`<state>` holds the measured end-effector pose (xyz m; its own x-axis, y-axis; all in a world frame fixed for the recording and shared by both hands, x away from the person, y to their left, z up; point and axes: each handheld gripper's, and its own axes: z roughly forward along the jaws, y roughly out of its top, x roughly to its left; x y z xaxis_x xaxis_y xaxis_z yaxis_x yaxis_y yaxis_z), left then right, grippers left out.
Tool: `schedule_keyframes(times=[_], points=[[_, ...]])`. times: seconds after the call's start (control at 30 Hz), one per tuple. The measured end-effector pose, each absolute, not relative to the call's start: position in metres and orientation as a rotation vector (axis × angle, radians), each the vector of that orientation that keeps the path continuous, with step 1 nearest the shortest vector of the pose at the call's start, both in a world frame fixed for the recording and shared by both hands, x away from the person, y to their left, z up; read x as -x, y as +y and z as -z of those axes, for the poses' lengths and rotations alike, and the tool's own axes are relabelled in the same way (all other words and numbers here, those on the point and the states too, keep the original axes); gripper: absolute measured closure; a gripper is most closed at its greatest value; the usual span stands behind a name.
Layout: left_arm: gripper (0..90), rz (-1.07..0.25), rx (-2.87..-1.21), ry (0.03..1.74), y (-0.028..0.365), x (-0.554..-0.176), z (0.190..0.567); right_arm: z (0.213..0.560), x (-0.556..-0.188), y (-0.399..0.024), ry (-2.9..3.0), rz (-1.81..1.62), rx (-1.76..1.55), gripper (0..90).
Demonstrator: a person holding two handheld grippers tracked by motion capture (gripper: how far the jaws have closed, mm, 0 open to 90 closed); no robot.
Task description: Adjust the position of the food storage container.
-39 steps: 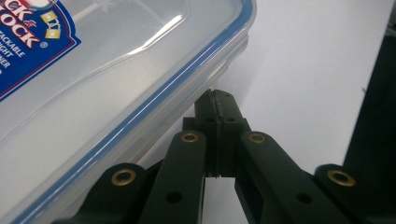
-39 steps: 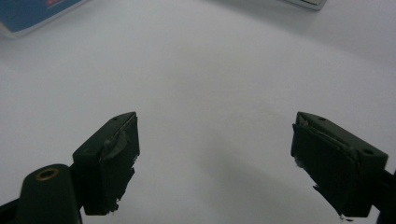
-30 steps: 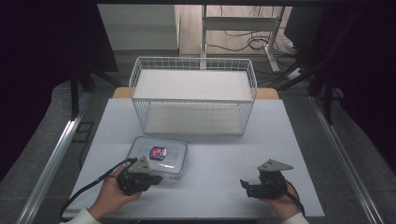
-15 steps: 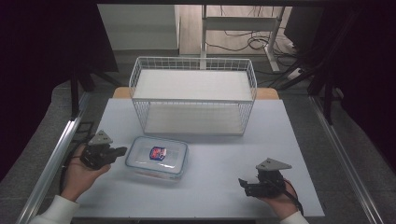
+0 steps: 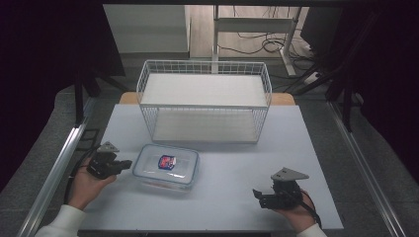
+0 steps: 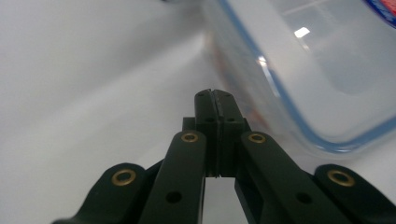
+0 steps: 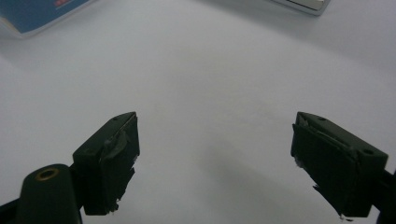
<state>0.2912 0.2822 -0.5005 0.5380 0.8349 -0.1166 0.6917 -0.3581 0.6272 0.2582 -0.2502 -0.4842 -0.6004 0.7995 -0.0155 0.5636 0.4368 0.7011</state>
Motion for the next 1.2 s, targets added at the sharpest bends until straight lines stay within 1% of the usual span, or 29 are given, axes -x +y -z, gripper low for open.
schedule_keyframes(times=[0.2, 0.57, 0.7, 0.97, 1.2], points=[[90.0, -0.284, -2.157, 1.242, 0.277, -0.288, 0.505, 0.483, -0.258, -0.249, 2.353, -0.956, -1.155, 15.5], [90.0, -0.217, -2.165, 1.186, 0.253, -0.292, 0.507, 0.482, -0.26, -0.248, 2.353, -0.972, -1.162, 15.5], [90.0, -0.178, -2.172, 1.155, 0.236, -0.296, 0.506, 0.482, -0.261, -0.247, 2.36, -0.98, -1.158, 15.5], [90.0, -0.153, -2.197, 1.096, 0.205, -0.296, 0.506, 0.481, -0.266, -0.241, 2.371, -0.99, -1.138, 15.5], [90.0, -0.141, -2.176, 1.09, 0.19, -0.301, 0.506, 0.481, -0.27, -0.234, 2.381, -0.991, -1.13, 15.5]])
